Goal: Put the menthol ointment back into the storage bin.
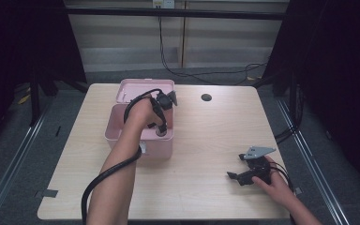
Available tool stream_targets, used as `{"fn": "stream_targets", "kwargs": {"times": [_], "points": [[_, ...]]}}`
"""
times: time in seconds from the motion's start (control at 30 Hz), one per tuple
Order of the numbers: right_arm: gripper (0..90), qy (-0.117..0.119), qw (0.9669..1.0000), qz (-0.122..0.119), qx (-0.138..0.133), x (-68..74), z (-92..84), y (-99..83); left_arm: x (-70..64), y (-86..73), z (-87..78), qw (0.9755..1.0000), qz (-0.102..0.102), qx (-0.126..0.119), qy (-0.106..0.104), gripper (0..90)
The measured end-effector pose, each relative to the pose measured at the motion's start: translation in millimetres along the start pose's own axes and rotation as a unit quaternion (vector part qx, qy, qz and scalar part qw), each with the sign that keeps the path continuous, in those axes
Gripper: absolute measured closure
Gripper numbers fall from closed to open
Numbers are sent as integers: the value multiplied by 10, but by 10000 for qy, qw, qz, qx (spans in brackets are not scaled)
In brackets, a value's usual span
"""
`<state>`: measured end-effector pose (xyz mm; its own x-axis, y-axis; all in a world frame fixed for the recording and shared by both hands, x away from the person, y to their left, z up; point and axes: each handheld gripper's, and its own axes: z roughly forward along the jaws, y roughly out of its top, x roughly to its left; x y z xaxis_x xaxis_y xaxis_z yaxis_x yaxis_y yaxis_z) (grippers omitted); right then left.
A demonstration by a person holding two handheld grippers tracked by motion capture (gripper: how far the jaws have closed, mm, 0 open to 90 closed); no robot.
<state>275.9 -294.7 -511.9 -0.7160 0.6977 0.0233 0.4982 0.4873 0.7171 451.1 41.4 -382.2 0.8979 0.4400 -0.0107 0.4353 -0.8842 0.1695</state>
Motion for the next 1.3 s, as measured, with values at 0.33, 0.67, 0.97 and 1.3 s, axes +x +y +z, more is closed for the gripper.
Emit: {"fn": "stream_targets", "kwargs": {"times": [0.33, 0.67, 0.97, 1.3], "points": [[85, 2, 10000, 1, -2, 0, 0, 0, -13, 36, 168, 9999, 87, 78, -77, 502], [85, 3, 10000, 4, -1, 0, 0, 0, -27, 14, 286, 9999, 142, 39, -62, 501], [85, 2, 10000, 5, 0, 0, 0, 0, -34, 20, 358, 9998, 148, 3, -120, 501], [84, 1, 10000, 7, 0, 0, 0, 0, -49, 22, 418, 9997, 160, -25, -206, 501]]}}
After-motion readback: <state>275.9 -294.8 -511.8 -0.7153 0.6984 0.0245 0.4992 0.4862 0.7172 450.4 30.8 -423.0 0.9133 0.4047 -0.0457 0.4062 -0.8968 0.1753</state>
